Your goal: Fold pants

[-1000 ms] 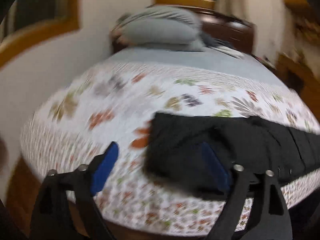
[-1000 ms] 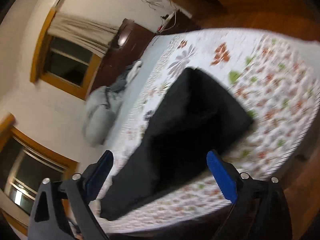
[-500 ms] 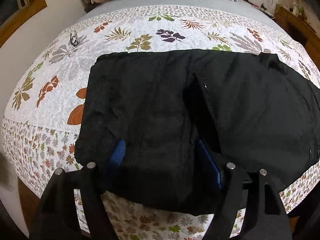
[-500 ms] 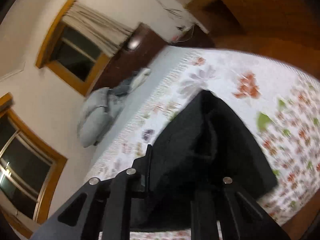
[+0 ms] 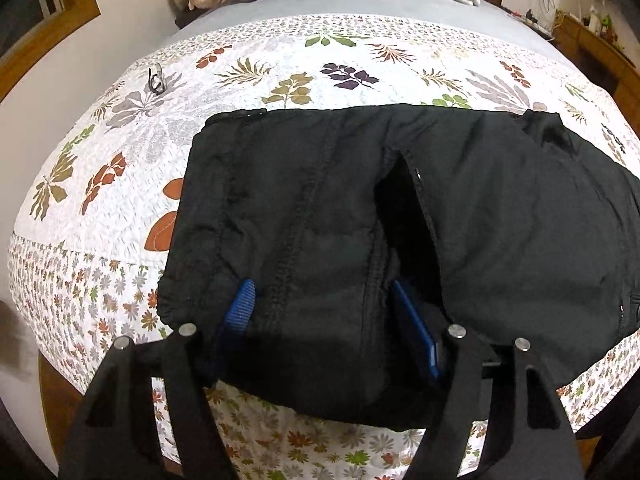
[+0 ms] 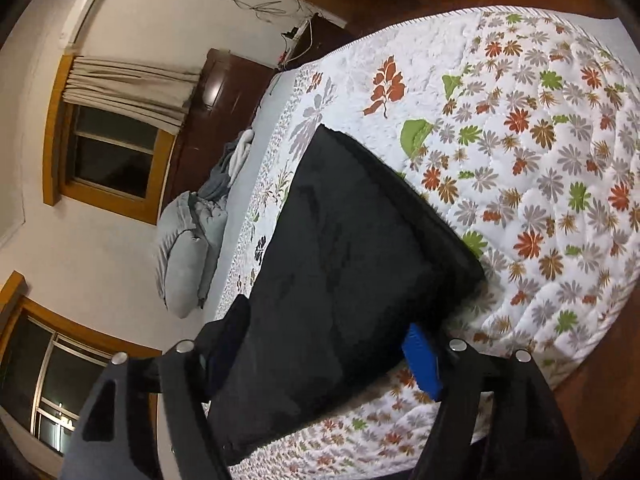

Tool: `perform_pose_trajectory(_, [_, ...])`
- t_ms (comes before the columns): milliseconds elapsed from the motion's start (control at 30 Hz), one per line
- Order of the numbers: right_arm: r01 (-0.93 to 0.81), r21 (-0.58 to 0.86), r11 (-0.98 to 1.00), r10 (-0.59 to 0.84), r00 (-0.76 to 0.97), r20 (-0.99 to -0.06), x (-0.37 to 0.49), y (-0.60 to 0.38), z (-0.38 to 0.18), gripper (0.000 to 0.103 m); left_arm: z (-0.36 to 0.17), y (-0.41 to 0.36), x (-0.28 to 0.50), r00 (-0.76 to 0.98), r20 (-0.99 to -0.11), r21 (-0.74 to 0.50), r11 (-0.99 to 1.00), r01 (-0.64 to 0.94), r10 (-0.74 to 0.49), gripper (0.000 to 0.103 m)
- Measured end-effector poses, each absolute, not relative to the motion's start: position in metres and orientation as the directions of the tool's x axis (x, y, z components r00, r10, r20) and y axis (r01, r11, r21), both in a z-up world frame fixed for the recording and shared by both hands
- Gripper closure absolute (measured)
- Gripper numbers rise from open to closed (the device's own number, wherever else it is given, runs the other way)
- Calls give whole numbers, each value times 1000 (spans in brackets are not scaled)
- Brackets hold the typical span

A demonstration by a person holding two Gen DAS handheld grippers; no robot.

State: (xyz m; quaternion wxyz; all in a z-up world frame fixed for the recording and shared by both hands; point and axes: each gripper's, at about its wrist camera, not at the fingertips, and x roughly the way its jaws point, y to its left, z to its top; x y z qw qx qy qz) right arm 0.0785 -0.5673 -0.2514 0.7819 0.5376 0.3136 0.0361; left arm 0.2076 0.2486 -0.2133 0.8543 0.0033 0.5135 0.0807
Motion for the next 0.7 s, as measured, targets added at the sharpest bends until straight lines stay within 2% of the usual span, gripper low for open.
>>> perform_pose_trajectory(33, [275, 865, 420, 403, 798, -449, 77, -565, -251, 29, -214, 248, 208, 460, -876, 91, 987, -136, 144, 32])
perform_pose_trajectory(67, [281, 856, 435, 403, 789, -464, 76, -564, -250, 40, -214, 249, 208, 459, -876, 91, 986, -138, 145, 32])
perform_pose_trajectory(100, [287, 845, 452, 402, 780, -480, 81, -561, -251, 59, -214, 249, 208, 460, -876, 89, 986, -141, 145, 33])
perform_pose_trajectory(200, [292, 829, 478, 385, 779, -496, 90, -558, -251, 91, -213, 251, 208, 458, -877, 90, 986, -143, 146, 34])
perform_pose_trajectory(367, [361, 804, 473, 369, 747, -552, 100, -560, -274, 96, -214, 257, 208, 464, -877, 59, 987, -150, 123, 35])
perform_pose_trajectory(467, [357, 807, 471, 375, 747, -549, 103, -560, -272, 94, -214, 258, 207, 468, -876, 48, 987, -154, 116, 36])
perform_pose_trajectory(533, [346, 816, 463, 387, 749, -538, 103, -560, -268, 83, -209, 258, 204, 481, -870, 36, 987, -154, 106, 37])
perform_pose_trajectory(600, [315, 830, 460, 392, 767, -508, 98, -560, -258, 55, -198, 261, 197, 513, -855, 3, 988, -153, 82, 37])
perform_pose_trajectory(700, [305, 825, 475, 368, 783, -501, 88, -558, -245, 33, -176, 272, 175, 590, -806, -63, 982, -176, 54, 15])
